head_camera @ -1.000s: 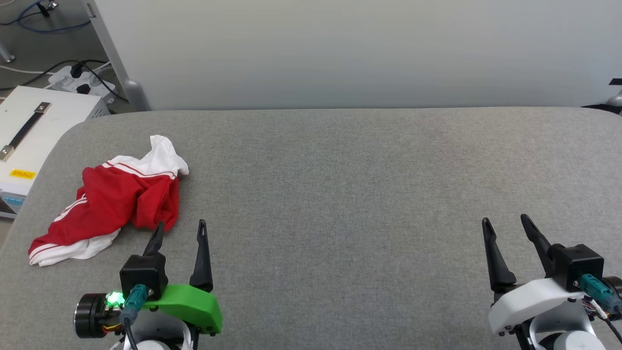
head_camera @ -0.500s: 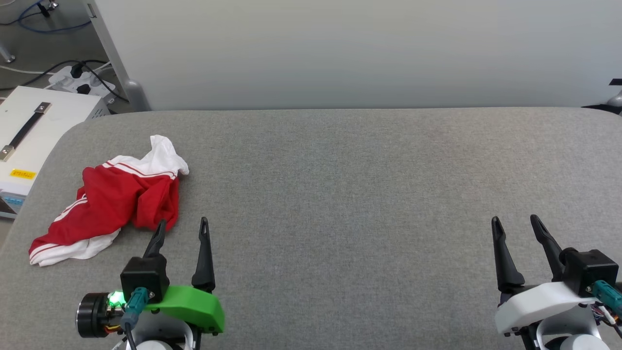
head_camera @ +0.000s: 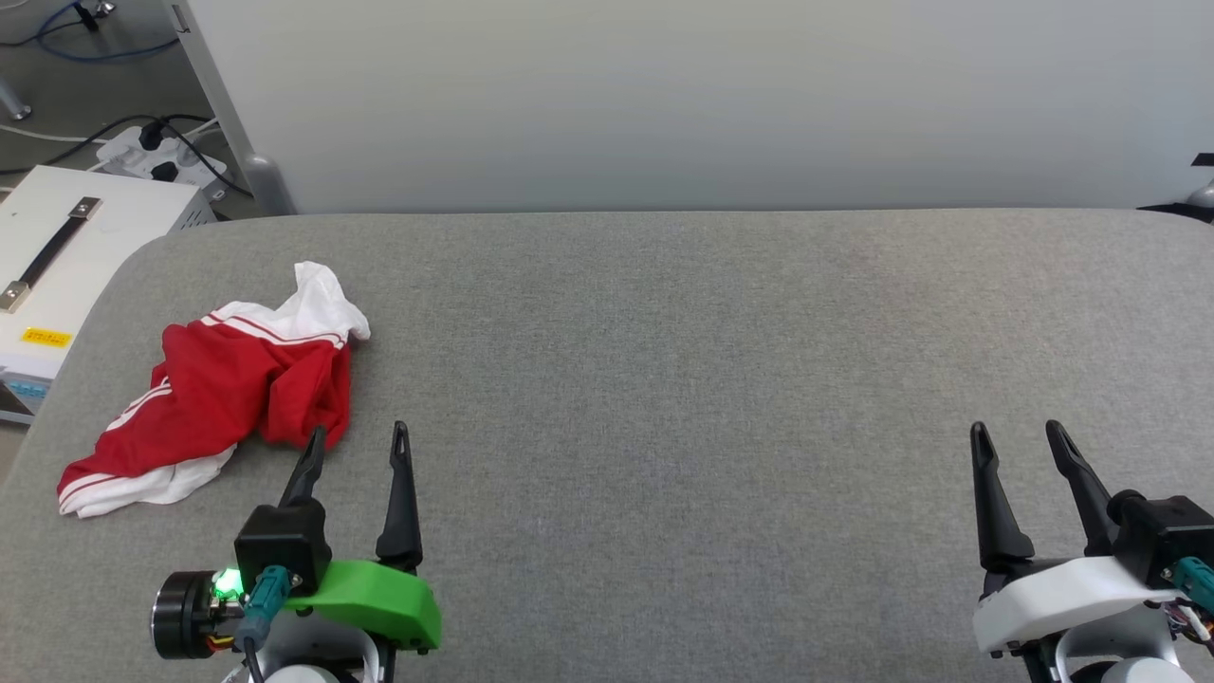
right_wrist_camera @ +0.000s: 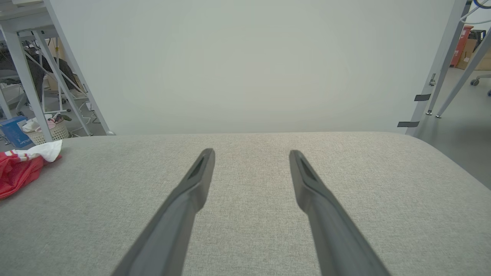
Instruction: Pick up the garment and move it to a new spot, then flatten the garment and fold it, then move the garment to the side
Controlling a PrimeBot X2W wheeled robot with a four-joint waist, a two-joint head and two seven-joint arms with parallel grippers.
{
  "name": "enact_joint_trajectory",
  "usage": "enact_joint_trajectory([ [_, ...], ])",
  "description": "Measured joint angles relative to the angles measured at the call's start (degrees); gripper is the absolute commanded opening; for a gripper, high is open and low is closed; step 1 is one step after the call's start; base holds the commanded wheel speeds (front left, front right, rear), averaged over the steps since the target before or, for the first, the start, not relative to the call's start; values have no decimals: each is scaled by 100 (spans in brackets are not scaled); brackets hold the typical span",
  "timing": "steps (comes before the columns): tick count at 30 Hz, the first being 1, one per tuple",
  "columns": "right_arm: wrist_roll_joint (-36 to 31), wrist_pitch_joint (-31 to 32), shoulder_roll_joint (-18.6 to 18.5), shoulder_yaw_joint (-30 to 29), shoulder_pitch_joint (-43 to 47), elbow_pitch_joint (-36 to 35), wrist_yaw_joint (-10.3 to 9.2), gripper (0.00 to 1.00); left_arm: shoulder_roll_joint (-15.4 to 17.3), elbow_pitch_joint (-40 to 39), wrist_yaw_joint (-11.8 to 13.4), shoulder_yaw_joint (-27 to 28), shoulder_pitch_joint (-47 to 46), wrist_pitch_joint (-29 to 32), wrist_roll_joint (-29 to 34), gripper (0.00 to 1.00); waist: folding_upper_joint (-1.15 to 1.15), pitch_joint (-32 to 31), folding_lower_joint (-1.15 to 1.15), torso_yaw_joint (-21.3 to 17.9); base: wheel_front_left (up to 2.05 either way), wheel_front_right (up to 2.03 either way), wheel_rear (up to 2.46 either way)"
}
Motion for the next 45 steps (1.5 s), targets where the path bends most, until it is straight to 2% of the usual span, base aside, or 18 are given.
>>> enact_joint_trajectory([
  [36, 211, -445, 0, -89, 131, -64, 0, 100, -1, 67, 52, -171, 19, -454, -210, 100, 0, 50, 0, 79, 0, 0, 0],
  [45, 283, -565, -1, -130, 205, -68, 0, 100, -1, 116, 56, -192, 18, -561, -257, 100, 0, 93, 0, 240, 0, 0, 0],
])
